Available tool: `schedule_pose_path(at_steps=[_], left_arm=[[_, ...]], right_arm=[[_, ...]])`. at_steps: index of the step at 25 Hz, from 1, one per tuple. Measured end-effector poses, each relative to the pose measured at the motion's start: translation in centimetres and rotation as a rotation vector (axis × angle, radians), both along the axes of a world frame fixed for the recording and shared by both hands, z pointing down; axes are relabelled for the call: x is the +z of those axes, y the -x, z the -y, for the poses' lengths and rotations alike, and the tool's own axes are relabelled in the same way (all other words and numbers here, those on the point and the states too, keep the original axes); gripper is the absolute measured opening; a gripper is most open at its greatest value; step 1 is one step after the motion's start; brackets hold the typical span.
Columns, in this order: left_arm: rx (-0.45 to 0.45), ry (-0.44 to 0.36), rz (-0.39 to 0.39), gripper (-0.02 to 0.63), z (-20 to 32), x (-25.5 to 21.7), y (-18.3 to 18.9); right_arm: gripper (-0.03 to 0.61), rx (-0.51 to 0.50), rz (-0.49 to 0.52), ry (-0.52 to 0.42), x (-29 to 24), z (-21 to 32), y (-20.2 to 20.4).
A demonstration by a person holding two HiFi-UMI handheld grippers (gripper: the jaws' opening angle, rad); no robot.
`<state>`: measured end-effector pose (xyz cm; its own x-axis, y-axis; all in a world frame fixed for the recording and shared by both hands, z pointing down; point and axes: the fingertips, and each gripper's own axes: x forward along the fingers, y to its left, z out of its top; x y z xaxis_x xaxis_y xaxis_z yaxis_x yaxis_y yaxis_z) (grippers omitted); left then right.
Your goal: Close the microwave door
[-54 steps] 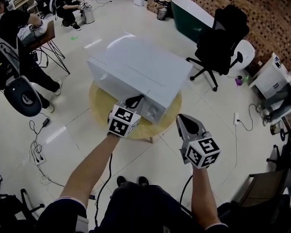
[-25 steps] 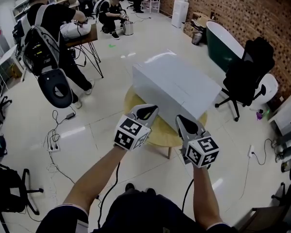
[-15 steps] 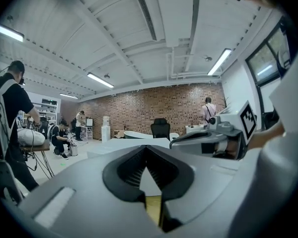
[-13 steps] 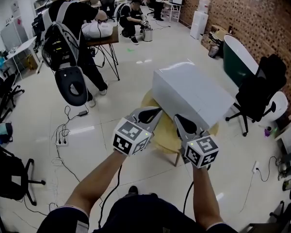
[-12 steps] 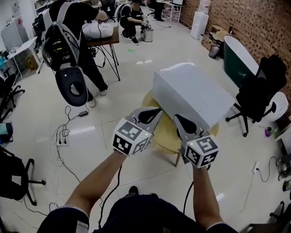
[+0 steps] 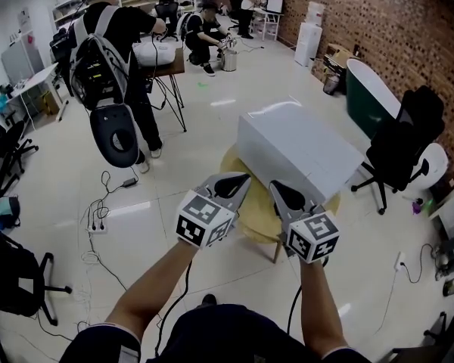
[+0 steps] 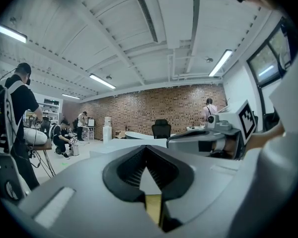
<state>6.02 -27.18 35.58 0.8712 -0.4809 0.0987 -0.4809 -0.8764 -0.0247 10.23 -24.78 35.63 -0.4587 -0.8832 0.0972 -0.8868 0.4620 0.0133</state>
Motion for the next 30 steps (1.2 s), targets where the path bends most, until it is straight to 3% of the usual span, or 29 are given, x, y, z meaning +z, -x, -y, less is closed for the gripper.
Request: schedule_pose_path(at_steps=[30], left_arm=[[0.001,0.001,0.012,0.012,-1.4,0.7,-0.4]], right_arm=[[0.000,0.000,-0.016,-0.010,-0.2,-0.9,0.0]])
